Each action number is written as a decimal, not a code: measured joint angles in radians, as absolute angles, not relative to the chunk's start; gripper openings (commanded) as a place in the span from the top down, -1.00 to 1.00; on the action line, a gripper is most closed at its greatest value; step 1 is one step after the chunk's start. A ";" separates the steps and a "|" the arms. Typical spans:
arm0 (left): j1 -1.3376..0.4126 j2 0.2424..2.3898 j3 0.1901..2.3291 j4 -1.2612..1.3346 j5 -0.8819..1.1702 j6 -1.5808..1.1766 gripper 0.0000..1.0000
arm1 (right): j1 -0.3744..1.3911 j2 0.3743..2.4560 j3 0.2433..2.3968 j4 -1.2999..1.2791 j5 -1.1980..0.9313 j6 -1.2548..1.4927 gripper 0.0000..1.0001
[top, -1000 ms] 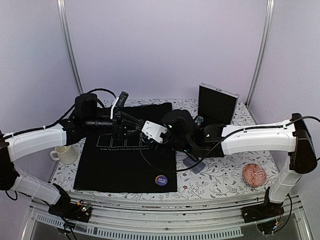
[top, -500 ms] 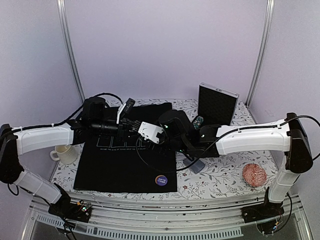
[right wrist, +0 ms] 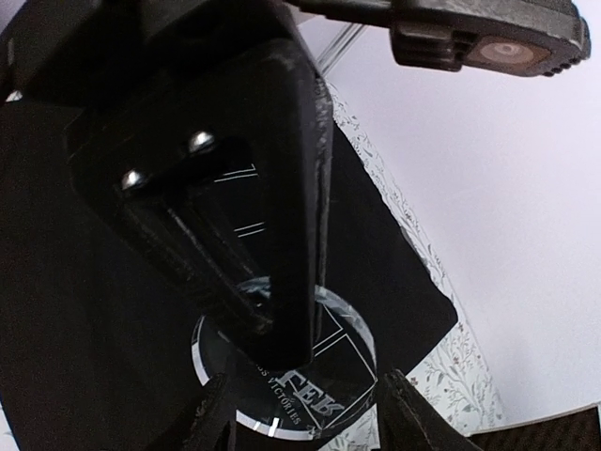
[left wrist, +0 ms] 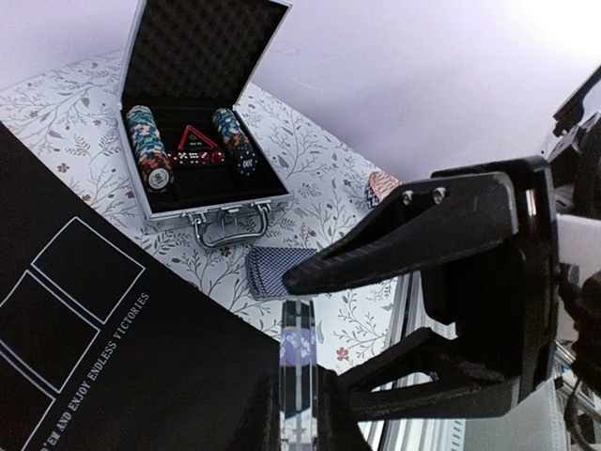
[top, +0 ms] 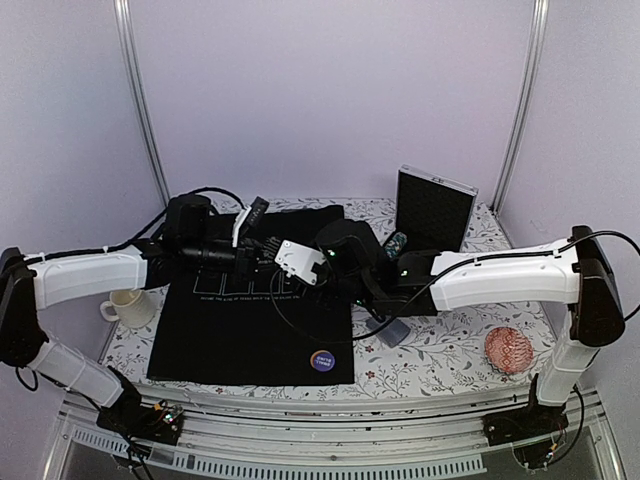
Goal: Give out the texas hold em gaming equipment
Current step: Pass from the right arm to the left, then place the dealer button in the dealer area.
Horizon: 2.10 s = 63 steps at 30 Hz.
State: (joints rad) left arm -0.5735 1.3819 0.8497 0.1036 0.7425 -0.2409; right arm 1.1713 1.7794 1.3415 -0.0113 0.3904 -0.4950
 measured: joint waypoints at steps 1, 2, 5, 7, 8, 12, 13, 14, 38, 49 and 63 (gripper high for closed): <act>-0.568 1.382 0.850 0.109 0.739 -0.255 1.00 | 1.169 1.779 1.340 -0.009 0.393 -0.495 -0.22; -0.559 1.382 0.850 0.118 0.732 -0.273 1.00 | 1.167 1.779 1.337 -0.004 0.394 -0.492 -0.26; -0.497 1.394 0.850 0.146 0.693 -0.343 1.00 | 1.147 1.764 1.319 0.001 0.387 -0.476 -0.36; -0.434 1.422 0.850 0.172 0.653 -0.397 1.00 | 1.121 1.737 1.298 0.001 0.366 -0.449 -0.40; -0.402 1.443 0.850 0.191 0.628 -0.431 1.00 | 1.106 1.723 1.290 0.000 0.356 -0.434 -0.43; -0.299 1.552 0.854 0.274 0.536 -0.546 1.00 | 1.010 1.665 1.274 0.000 0.275 -0.349 -0.47; -0.277 1.591 0.865 0.287 0.512 -0.570 1.00 | 0.987 1.655 1.274 0.001 0.254 -0.325 -0.49; -0.260 1.633 0.884 0.300 0.490 -0.595 1.00 | 0.967 1.649 1.274 0.001 0.238 -0.303 -0.49; -0.198 2.417 1.687 0.180 0.344 -0.791 0.09 | 0.904 1.645 1.234 -0.044 0.160 -0.153 -0.55; -0.201 2.382 1.707 0.039 0.187 -0.658 -0.88 | 0.903 1.645 1.243 -0.098 0.147 -0.132 -0.57; -0.260 1.931 1.385 0.036 0.089 -0.414 -0.92 | 0.894 1.668 1.357 -0.247 0.042 -0.154 -0.67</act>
State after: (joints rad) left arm -0.2600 1.9308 1.3846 0.0360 0.0887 -0.4141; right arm 0.8944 1.6680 1.3567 -0.2466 0.0418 -0.1539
